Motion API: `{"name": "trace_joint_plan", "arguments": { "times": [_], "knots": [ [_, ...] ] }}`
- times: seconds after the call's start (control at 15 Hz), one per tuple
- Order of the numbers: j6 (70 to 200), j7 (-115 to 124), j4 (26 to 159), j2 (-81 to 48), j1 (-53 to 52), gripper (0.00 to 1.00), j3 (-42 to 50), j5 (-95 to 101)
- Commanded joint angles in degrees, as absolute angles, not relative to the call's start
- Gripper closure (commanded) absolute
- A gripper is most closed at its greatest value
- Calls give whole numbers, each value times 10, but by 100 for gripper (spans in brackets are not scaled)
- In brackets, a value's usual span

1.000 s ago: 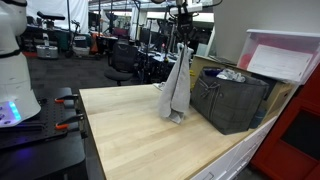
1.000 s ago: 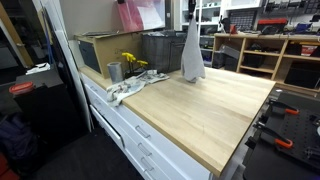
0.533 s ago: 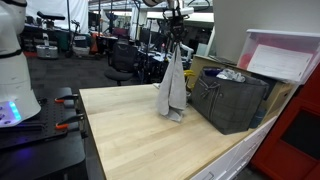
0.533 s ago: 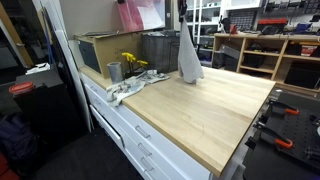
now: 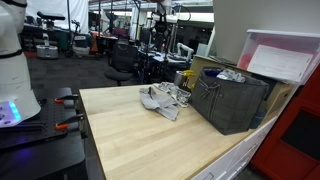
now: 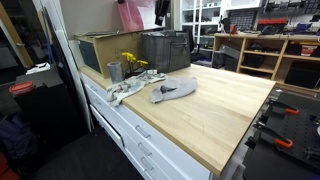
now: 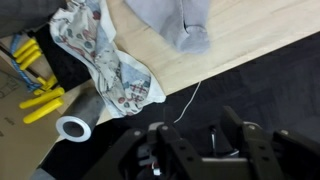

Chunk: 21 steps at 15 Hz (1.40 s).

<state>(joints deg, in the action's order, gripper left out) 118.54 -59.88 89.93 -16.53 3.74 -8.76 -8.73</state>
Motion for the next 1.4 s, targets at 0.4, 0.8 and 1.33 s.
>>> {"name": "trace_joint_plan", "arguments": {
  "times": [0.4,0.8,1.33],
  "knots": [
    [1150,-660,852,-236,58,0,-39,-83],
    [1189,-633,833,-334,67,0,-25,-25],
    [1200,-557,826,-449,79,0,-7,17]
  ]
}}
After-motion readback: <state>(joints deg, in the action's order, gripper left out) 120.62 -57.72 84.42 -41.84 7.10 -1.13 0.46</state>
